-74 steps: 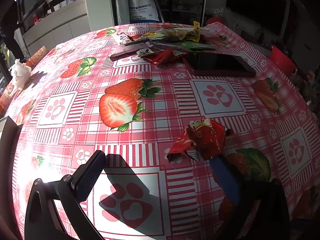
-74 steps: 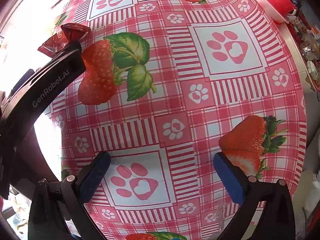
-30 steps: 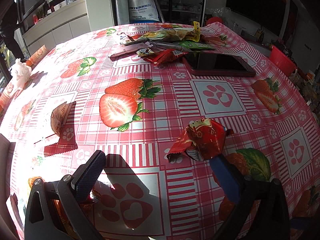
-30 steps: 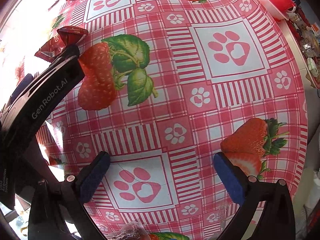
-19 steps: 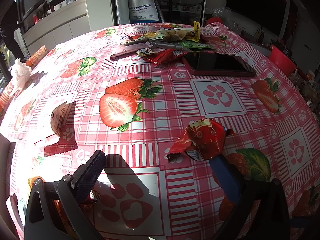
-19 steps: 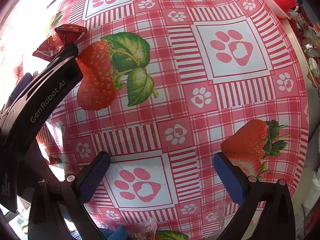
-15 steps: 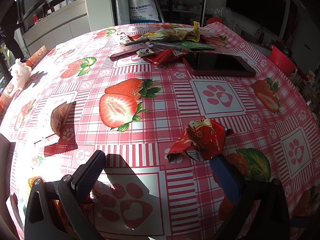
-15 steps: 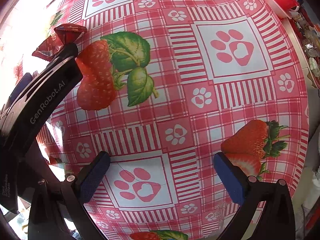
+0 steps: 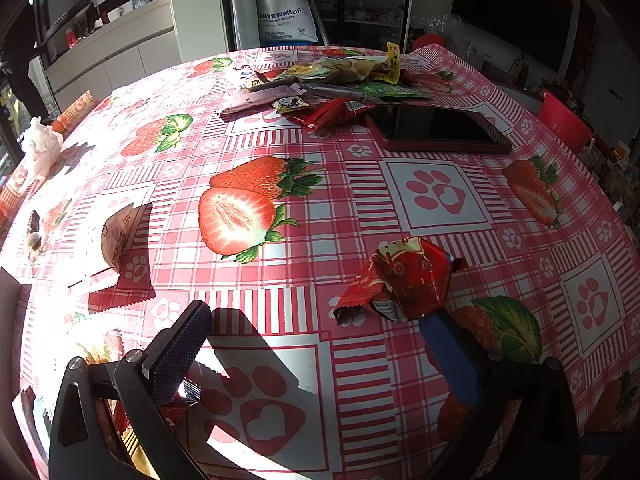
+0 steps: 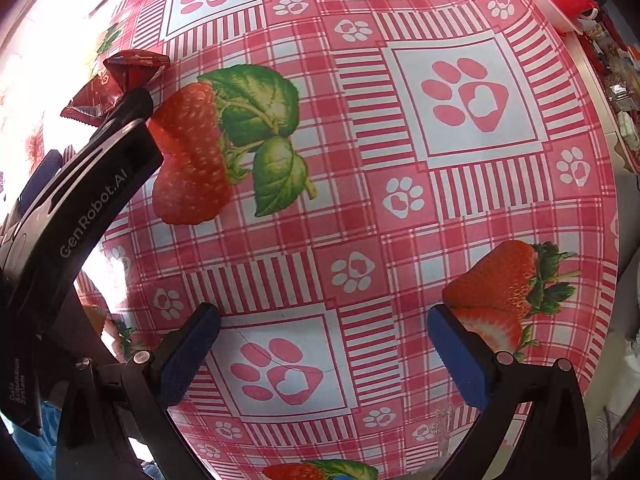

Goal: Organize snacks

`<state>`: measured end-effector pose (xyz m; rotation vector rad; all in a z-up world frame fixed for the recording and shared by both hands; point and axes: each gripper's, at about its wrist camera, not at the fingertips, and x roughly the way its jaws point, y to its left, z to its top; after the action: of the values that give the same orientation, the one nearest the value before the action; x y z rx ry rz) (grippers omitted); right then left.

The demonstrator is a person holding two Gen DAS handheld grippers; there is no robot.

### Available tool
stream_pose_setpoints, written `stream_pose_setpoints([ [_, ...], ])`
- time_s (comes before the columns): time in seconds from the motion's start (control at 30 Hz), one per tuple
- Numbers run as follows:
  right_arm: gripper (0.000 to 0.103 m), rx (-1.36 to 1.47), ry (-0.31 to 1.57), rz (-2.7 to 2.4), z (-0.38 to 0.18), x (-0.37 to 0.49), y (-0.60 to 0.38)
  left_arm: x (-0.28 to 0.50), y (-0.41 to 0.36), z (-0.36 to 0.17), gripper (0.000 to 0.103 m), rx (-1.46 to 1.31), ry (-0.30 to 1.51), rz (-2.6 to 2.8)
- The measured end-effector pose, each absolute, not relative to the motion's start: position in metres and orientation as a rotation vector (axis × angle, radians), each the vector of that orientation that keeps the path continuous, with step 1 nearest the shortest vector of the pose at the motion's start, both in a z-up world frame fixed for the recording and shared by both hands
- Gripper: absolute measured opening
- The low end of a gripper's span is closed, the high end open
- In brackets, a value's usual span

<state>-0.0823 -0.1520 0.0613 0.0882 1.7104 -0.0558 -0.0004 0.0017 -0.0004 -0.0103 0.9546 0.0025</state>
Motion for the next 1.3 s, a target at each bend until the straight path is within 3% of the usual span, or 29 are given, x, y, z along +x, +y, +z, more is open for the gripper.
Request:
stream_pose_setpoints([
  [0.2,0.103,0.089,1.701,-0.057,0.062,-0.084,-0.153,0.003,0.000,0.001,0.103,-0.005,0.982,-0.001],
  [0.4,0.103,0.113,1.680,-0.081,0.065,-0.086,-0.155,0.026,-0.007,0.008,0.103,0.055,1.332,-0.138],
  [0.7,0.103,0.122,1.758,-0.090,0.061,-0.074,-0.160,-0.027,0.063,0.077,0.103,0.045,1.325,-0.176],
  [0.9,0.103,0.155,1.763,-0.021,0.077,-0.080,-0.133,-0.075,0.169,0.046,0.103,-0.103,1.526,0.028],
  [1.07,0.103,0.170,1.770,0.041,0.084,-0.086,-0.096,-0.088,0.213,0.020,0.103,-0.317,1.594,0.094],
  [1.3,0.103,-0.159,1.726,0.218,0.087,-0.073,-0.031,-0.098,0.239,0.000,0.103,-0.419,1.604,0.193],
])
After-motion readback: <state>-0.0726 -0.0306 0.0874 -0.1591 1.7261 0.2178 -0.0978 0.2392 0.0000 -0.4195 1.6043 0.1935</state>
